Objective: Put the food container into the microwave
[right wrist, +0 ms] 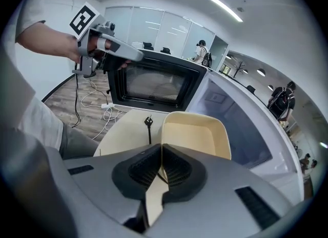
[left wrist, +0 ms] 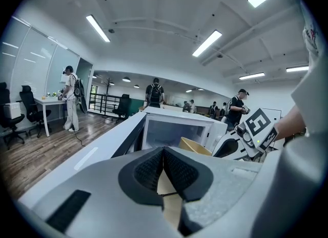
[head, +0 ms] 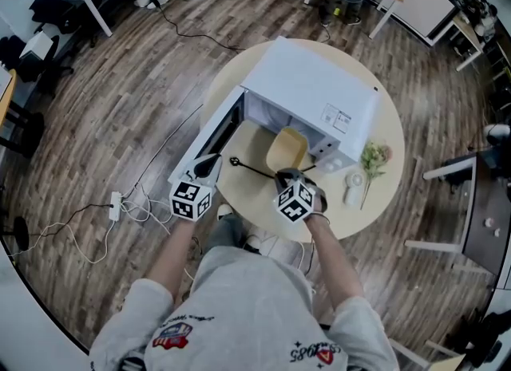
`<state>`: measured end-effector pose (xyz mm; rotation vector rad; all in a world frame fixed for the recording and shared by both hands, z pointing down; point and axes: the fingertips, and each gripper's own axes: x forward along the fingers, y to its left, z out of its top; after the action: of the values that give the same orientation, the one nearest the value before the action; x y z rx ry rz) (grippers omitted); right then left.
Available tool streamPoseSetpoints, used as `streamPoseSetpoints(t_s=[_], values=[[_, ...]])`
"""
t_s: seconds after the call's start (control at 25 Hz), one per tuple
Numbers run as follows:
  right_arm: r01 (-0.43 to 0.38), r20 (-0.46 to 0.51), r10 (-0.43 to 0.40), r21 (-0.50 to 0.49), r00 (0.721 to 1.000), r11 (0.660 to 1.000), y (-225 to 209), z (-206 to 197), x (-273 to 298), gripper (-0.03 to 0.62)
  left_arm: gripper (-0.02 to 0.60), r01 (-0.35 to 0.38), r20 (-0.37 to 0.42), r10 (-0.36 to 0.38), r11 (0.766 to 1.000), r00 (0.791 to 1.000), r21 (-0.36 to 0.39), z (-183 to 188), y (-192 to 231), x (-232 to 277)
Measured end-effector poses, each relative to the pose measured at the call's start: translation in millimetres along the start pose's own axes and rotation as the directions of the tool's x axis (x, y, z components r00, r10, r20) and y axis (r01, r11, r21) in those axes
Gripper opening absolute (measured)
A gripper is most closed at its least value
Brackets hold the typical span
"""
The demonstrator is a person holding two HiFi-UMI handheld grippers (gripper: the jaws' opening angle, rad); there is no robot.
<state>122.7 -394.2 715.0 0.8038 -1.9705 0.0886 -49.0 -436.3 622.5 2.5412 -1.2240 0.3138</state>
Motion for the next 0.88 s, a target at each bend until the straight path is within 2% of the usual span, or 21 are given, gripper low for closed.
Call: streamPoseSetpoints(t_s=[0.4, 0.88], values=[[0.011, -0.022, -0.011, -0.016, 1.0, 1.0, -24, 14, 27, 0.014, 0.005, 0.049, -0.027, -0.049, 0.999, 0.998, 0.002, -4, 2, 22], [0.051, -0.053, -0.052, -0.024, 0.997, 0.998, -62, 21, 55, 0.014, 0.005, 0.098, -0.021, -0.098, 0.995, 0.995, -0.012, 3, 6, 45]])
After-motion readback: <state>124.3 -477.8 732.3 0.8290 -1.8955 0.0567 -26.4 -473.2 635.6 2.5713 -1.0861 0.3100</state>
